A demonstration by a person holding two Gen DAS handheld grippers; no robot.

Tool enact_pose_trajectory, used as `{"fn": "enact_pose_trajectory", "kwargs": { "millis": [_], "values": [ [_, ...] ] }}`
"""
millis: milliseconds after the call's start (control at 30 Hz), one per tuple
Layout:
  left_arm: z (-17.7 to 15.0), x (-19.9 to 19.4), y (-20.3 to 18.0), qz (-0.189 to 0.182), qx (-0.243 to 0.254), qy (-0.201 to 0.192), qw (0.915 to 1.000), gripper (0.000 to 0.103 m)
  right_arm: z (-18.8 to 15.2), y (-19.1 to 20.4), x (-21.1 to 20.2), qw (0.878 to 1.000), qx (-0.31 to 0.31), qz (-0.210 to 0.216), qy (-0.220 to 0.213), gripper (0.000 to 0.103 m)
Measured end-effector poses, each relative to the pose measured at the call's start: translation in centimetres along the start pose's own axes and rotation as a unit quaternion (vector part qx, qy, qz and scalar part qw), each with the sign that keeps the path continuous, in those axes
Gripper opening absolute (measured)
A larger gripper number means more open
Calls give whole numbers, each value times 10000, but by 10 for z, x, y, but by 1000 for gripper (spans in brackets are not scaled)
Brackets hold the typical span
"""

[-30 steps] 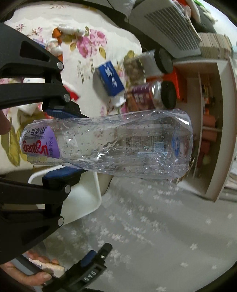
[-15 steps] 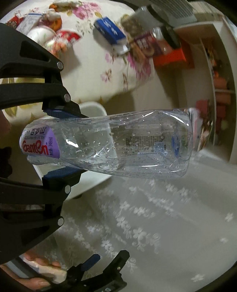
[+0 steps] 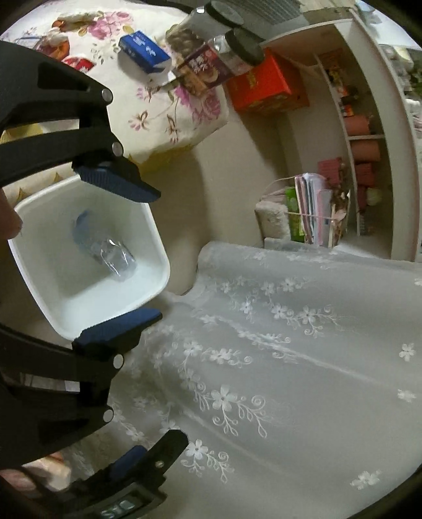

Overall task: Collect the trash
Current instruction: 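Carry the bottle and carton to the white bin and release both, then move both tools back over the table toward the red snack cup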

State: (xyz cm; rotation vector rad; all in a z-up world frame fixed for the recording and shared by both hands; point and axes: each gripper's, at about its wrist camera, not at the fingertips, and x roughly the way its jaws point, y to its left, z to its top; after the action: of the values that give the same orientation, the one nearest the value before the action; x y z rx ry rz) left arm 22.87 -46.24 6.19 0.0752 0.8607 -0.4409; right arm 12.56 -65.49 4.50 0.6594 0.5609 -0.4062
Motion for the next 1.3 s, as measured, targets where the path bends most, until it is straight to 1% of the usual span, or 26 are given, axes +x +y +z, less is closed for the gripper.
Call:
{"fn": "enact_pose_trajectory", "kwargs": {
  "millis": [200,300,367,433,533,600,667,700,767,867,1033,1200,1267,1300],
  "values": [
    [-17,-18,28,77,-185,42,9998,69,-14,29,-2,9991,-416,-50,-26,96],
    [-24,-32,47,210,-286,-73,9993,71,-24,46,-7,9975,-681,-109,-122,96],
    [-27,-41,59,288,-367,-160,9988,75,-32,59,-11,9956,-897,-170,-216,96],
    [-32,-51,73,412,-473,-251,9977,76,-41,71,-17,9934,-1072,-232,-342,96],
    [-42,-66,92,615,-598,-385,9956,79,-61,92,-27,9891,-1346,-243,-544,96],
    [-51,-76,104,803,-658,-447,9936,80,-77,104,-32,9867,-1504,-188,-581,96],
    [-62,-85,117,1007,-709,-461,9913,84,-93,116,-34,9844,-1659,-166,-555,96],
    [-67,-89,122,1069,-730,-462,9905,85,-103,121,-36,9827,-1766,-161,-542,96],
    [-80,-95,136,1215,-779,-410,9887,85,-117,129,-38,9800,-1914,-167,-519,96],
    [-100,-103,159,1453,-857,-239,9854,85,-139,142,-39,9757,-2167,-51,-308,96],
    [-135,-117,198,1741,-974,55,9799,85,-175,162,-38,9659,-2585,70,80,96],
    [-166,-126,234,1818,-1259,447,9742,85,-209,180,-35,9570,-2828,304,564,96],
    [-181,-128,253,1838,-1461,682,9696,85,-221,187,-35,9520,-2961,378,676,96],
    [-186,-128,256,1849,-1529,760,9678,85,-228,193,-36,9482,-3063,417,731,96]
  ]
}}
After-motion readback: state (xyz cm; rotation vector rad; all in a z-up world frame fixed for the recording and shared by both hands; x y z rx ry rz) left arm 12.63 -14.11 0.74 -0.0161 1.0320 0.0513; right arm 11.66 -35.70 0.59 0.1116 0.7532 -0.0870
